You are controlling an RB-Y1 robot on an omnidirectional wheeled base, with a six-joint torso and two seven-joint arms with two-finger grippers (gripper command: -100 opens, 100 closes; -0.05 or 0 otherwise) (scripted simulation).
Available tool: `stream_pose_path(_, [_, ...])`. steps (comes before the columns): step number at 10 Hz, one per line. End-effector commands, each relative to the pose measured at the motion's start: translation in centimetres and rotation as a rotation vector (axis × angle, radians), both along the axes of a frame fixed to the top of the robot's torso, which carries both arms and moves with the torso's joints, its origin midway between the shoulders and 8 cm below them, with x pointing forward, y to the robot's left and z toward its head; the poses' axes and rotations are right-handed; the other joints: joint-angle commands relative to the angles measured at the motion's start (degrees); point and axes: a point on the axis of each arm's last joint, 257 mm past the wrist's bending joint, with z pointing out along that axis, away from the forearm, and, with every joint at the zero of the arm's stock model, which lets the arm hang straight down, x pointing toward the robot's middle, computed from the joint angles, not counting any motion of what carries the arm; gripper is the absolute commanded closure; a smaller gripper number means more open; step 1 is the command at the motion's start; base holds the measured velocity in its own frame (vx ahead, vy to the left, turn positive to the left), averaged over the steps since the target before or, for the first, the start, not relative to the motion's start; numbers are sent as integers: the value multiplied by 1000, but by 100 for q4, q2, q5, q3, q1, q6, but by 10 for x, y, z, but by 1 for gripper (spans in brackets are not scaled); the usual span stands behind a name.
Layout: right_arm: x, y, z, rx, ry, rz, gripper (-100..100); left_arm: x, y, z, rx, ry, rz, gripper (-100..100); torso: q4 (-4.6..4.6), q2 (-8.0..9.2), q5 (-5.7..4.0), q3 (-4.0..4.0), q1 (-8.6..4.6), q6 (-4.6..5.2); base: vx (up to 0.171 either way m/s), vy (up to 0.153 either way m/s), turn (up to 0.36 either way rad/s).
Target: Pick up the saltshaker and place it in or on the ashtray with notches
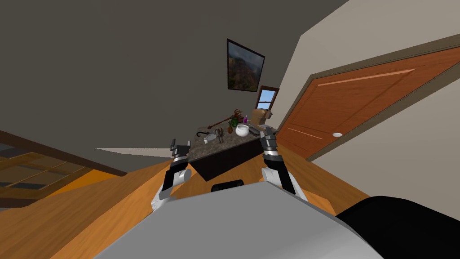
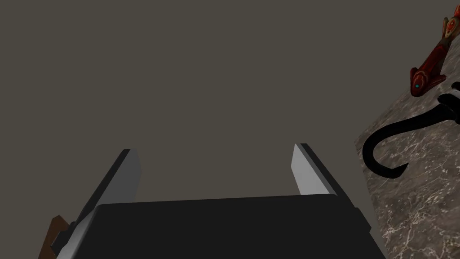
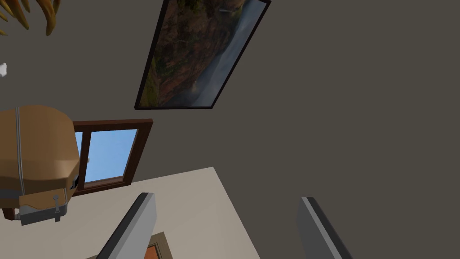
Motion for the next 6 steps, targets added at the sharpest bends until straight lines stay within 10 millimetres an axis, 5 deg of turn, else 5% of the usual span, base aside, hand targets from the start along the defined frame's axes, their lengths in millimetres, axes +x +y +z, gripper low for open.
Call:
stream_pose_path(1, [0,0,0,0,0,0,0,6,8,-17,-58,21,-3,-100,0,0,0,0,0,0,6,-25,-55])
stream_pose_path(6, [0,0,0,0,0,0,0,23,24,-57,-208,70,-14,-100,-2,-9,0,-5,-1,2,21,-26,-78])
